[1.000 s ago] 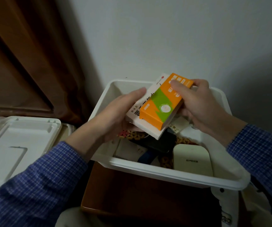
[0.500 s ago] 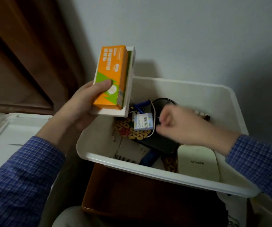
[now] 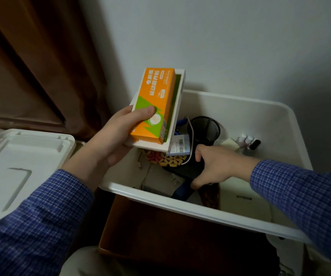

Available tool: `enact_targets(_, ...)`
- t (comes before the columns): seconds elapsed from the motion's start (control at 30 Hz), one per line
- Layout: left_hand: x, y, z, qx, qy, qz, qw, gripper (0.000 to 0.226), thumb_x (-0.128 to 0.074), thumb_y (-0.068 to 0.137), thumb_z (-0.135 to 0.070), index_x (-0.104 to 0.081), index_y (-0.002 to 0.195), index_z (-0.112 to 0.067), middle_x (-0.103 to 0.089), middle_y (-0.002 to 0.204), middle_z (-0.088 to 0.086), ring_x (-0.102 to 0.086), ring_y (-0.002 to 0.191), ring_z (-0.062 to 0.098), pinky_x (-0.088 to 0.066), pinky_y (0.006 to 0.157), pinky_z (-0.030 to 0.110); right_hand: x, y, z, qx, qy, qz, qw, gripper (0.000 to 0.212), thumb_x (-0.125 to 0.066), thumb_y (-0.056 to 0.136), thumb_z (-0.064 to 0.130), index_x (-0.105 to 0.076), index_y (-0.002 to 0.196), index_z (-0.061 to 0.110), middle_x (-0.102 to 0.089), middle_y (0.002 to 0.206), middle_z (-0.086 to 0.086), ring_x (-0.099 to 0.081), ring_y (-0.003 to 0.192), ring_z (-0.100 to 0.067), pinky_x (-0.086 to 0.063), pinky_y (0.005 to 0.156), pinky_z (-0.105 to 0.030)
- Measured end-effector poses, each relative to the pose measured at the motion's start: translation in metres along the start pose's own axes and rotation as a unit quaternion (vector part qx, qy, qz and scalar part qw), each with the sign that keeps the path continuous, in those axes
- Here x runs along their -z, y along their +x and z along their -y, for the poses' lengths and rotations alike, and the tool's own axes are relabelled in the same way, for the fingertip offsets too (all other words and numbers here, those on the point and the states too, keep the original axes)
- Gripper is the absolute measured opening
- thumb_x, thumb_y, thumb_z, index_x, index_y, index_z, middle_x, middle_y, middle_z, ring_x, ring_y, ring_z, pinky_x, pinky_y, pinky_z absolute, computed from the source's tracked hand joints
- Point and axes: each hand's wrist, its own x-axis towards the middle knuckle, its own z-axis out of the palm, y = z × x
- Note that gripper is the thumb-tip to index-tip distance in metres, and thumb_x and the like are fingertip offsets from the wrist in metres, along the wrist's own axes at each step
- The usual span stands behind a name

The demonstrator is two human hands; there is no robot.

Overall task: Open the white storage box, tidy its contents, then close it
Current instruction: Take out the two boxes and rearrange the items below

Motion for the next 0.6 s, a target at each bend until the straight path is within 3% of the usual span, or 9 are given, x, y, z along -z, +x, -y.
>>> enact_targets(0.17, 0.000, 0.000, 0.000, 0.006, -0.003, -0.006, 1.000, 0.062, -0.071, 0.080, -0.039, -0.059, 0.133, -0.009, -0.073, 0.119, 0.012, -0.074, 0.095, 0.022, -0.060, 0.074, 0.028, 0.032, -0.015, -0.006, 0.009, 0.059, 0.088, 0.994, 0.067, -0.089, 0.062, 0.051, -0.047, 0.110, 0.032, -0.055, 0.095, 0.008, -0.056, 0.080, -0.009, -0.042, 0.058, -0.024)
enact_targets(0.3, 0.001, 0.001, 0.001, 0.004, -0.007, 0.001, 1.000, 0.060, -0.071, 0.081, -0.038, -0.060, 0.131, -0.009, -0.073, 0.117, 0.012, -0.074, 0.093, 0.021, -0.059, 0.072, 0.027, 0.063, -0.047, -0.021, 0.060, -0.016, 0.147, 0.987, 0.074, -0.092, 0.057, 0.050, -0.041, 0.110, 0.038, -0.056, 0.108, 0.007, -0.060, 0.089, -0.013, -0.054, 0.072, -0.030)
enact_targets(0.37, 0.001, 0.001, 0.002, 0.001, -0.002, 0.002, 1.000, 0.058, -0.071, 0.080, -0.038, -0.061, 0.130, -0.009, -0.074, 0.114, 0.011, -0.074, 0.090, 0.020, -0.059, 0.070, 0.026, 0.065, -0.064, -0.030, 0.084, -0.099, 0.142, 0.981, 0.080, -0.090, 0.055, 0.055, -0.036, 0.111, 0.038, -0.050, 0.109, 0.011, -0.055, 0.095, -0.011, -0.055, 0.080, -0.032)
enact_targets(0.47, 0.001, 0.001, 0.002, -0.003, 0.001, 0.002, 1.000, 0.058, -0.072, 0.080, -0.038, -0.062, 0.129, -0.009, -0.074, 0.113, 0.011, -0.074, 0.089, 0.020, -0.058, 0.069, 0.026, 0.041, -0.079, -0.040, 0.087, -0.163, 0.126, 0.975, 0.072, -0.084, 0.061, 0.049, -0.031, 0.109, 0.037, -0.041, 0.108, 0.011, -0.045, 0.100, -0.010, -0.051, 0.086, -0.031)
enact_targets(0.6, 0.002, 0.000, 0.002, -0.010, -0.013, 0.006, 1.000, 0.055, -0.073, 0.081, -0.037, -0.062, 0.128, -0.011, -0.074, 0.115, 0.011, -0.074, 0.092, 0.020, -0.059, 0.071, 0.027, 0.008, -0.086, -0.048, 0.102, -0.236, 0.052, 0.965, 0.052, -0.071, 0.081, 0.028, -0.031, 0.114, 0.035, -0.032, 0.102, 0.011, -0.040, 0.095, -0.010, -0.039, 0.077, -0.025)
